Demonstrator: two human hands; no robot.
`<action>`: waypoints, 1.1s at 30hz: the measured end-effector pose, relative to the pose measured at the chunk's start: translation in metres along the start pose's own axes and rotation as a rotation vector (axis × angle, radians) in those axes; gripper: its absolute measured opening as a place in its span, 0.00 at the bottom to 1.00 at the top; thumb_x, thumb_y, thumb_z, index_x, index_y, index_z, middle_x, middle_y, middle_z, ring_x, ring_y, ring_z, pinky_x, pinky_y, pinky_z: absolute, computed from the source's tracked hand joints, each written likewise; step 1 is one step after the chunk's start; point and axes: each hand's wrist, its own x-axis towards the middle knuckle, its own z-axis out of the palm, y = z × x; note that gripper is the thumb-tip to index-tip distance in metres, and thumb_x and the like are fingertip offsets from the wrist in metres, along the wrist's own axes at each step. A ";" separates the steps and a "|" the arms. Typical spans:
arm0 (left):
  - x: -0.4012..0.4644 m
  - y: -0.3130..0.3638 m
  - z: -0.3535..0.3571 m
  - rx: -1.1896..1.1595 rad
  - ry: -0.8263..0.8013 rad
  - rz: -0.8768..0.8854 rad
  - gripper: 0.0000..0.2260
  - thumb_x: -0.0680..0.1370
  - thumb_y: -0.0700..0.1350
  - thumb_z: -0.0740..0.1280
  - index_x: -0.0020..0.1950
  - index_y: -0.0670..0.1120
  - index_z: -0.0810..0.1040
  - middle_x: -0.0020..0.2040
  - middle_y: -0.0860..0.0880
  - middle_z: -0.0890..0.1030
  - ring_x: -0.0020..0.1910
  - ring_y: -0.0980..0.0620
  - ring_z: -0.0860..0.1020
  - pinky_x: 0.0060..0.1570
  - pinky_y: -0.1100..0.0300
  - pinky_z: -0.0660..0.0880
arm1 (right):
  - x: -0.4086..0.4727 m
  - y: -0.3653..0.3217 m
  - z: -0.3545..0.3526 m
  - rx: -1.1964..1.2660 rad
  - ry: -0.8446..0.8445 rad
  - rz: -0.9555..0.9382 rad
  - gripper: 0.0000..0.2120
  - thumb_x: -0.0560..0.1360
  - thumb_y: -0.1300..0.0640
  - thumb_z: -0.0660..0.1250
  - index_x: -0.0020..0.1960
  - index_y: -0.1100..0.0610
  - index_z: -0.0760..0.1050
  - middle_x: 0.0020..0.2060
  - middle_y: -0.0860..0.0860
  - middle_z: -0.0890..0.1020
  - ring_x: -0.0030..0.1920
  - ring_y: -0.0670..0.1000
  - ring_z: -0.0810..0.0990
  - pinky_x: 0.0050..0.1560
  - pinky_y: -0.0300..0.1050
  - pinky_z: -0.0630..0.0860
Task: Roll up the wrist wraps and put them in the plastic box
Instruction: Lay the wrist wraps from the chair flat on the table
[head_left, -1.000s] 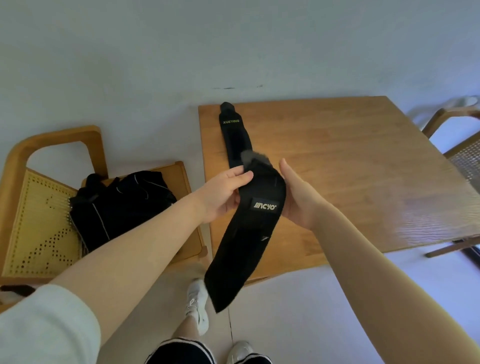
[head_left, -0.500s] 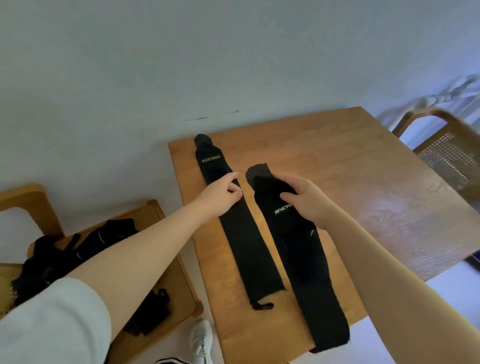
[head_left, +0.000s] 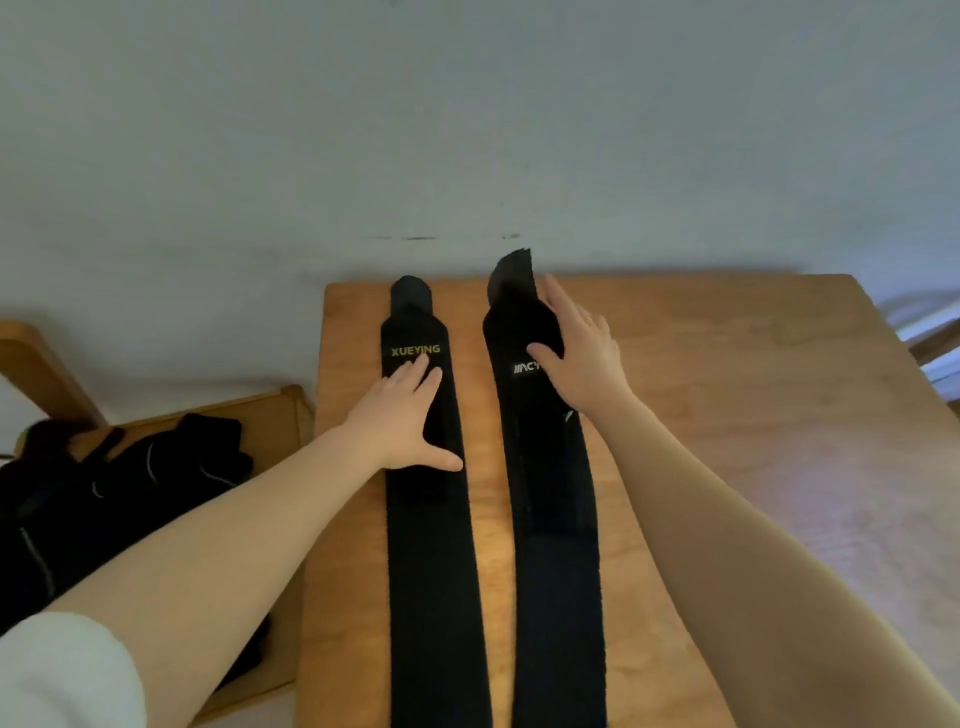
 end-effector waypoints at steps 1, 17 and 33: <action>0.000 0.000 0.004 0.012 0.003 0.003 0.52 0.69 0.67 0.67 0.77 0.45 0.39 0.77 0.45 0.37 0.77 0.47 0.40 0.74 0.53 0.45 | 0.002 0.005 0.010 -0.149 -0.008 0.039 0.35 0.79 0.54 0.63 0.78 0.49 0.45 0.77 0.52 0.56 0.75 0.57 0.55 0.73 0.53 0.55; -0.025 0.013 0.015 0.015 0.052 -0.118 0.45 0.73 0.65 0.64 0.78 0.48 0.41 0.78 0.47 0.38 0.77 0.48 0.41 0.73 0.52 0.52 | -0.019 0.011 0.067 -0.444 -0.362 -0.125 0.31 0.82 0.44 0.47 0.78 0.55 0.39 0.77 0.51 0.40 0.77 0.51 0.38 0.75 0.50 0.41; -0.157 -0.137 0.050 -0.449 0.465 -0.312 0.25 0.80 0.41 0.62 0.76 0.43 0.59 0.75 0.46 0.62 0.75 0.49 0.58 0.72 0.58 0.53 | -0.105 -0.166 0.135 0.197 -0.391 -0.319 0.26 0.82 0.56 0.54 0.77 0.57 0.51 0.76 0.52 0.58 0.76 0.51 0.54 0.73 0.44 0.54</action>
